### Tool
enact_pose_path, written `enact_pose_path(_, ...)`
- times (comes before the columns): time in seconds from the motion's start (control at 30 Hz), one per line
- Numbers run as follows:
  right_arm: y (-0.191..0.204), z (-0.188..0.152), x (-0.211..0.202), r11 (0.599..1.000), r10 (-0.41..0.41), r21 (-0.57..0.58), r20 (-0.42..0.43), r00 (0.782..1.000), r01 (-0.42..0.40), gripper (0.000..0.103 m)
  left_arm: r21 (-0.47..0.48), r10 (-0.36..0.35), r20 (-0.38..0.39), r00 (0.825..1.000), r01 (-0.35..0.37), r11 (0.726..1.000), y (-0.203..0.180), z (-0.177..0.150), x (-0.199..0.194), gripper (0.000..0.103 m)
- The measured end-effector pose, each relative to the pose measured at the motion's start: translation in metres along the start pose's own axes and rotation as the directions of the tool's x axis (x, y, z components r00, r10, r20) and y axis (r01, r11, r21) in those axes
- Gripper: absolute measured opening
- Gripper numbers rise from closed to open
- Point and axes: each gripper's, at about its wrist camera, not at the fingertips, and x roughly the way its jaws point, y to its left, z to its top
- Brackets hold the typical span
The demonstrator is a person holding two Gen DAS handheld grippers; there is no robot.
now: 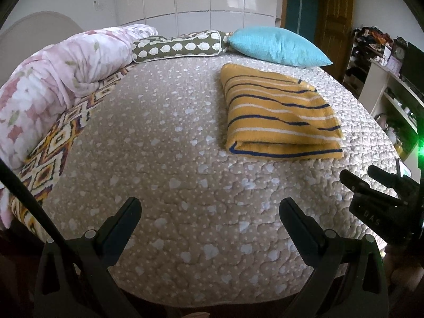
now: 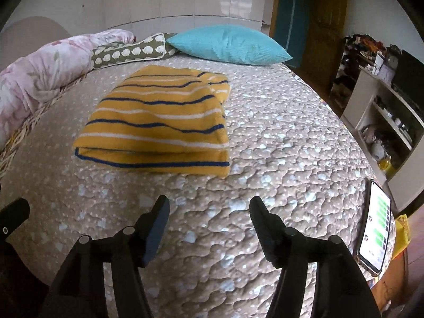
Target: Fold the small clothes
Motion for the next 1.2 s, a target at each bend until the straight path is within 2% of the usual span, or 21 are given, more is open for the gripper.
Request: enact_pose_path(1.2,0.007,-0.012,0.017,0.999,-0.048,-0.021,-0.056,0.997,0.047,0.071,-0.026,-0.022,-0.089,0.996,0.019,0.999,0.0,-0.009,0.022,0.103)
